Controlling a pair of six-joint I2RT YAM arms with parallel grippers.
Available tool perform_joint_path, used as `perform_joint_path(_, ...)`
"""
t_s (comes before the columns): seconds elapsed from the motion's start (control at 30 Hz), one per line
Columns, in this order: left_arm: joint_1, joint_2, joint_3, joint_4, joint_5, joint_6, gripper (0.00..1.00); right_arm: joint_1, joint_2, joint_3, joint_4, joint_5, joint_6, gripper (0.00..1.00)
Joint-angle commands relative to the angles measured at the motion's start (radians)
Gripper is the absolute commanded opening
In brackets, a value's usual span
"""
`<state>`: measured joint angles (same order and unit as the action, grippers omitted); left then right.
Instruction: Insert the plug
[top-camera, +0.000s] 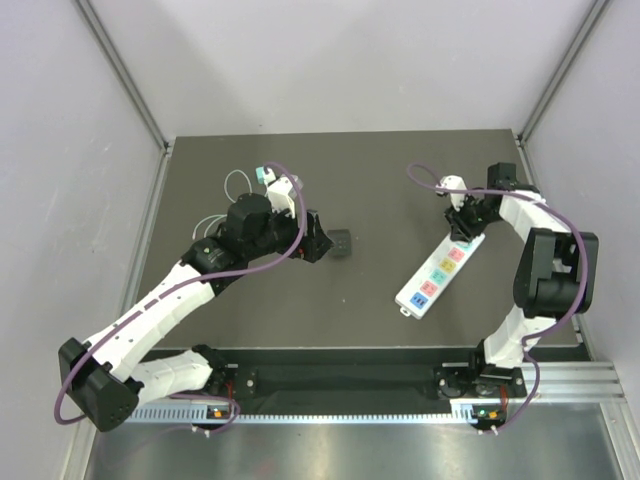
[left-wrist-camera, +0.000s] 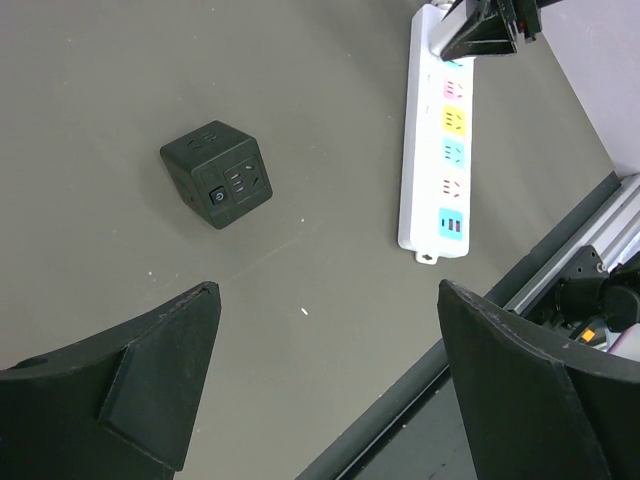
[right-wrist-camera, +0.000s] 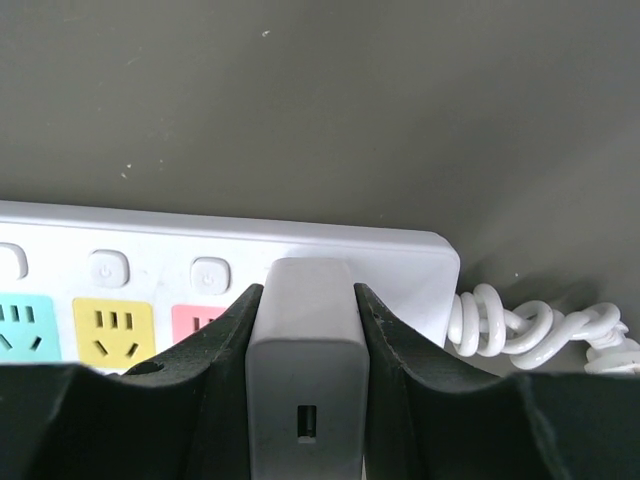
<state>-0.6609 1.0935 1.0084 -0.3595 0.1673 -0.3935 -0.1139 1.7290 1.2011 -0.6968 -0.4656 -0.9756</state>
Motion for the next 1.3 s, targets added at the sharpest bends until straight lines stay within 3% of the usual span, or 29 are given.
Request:
perform_joint_path(0.0,0.004,-0.007,0.004,0.039,0.012,0.010,0.94,-0.009,0.006,-0.055,0.055,-0.064,-0.006,0.00)
perform_joint_path(0.4,0.004,0.008,0.007,0.042,0.041,-0.004,0.94,-0.072,-0.094,-0.256,0.312,-0.051,0.170,0.00)
perform_joint_path(0.6,0.004,-0.021,0.002,0.044,0.011,0.008,0.94,-0.066,-0.106,-0.253,0.313,-0.065,0.180,0.00)
perform_joint_path(0.7,0.004,-0.029,0.001,0.040,-0.006,0.012,0.95,-0.049,-0.112,-0.238,0.321,-0.028,0.169,0.11)
perform_joint_path(0.8,0.004,-0.029,0.001,0.040,-0.006,0.013,0.95,-0.020,-0.131,-0.195,0.287,-0.022,0.146,0.37)
perform_joint_path(0.83,0.004,-0.029,0.002,0.039,-0.006,0.012,0.95,-0.009,-0.147,-0.178,0.286,-0.013,0.146,0.50)
perform_joint_path(1.17,0.004,-0.021,0.002,0.040,0.009,0.008,0.95,0.059,-0.288,-0.132,0.276,0.111,0.225,0.59)
perform_joint_path(1.27,0.004,-0.017,0.002,0.040,0.014,0.008,0.95,0.069,-0.364,-0.127,0.310,0.108,0.322,0.59)
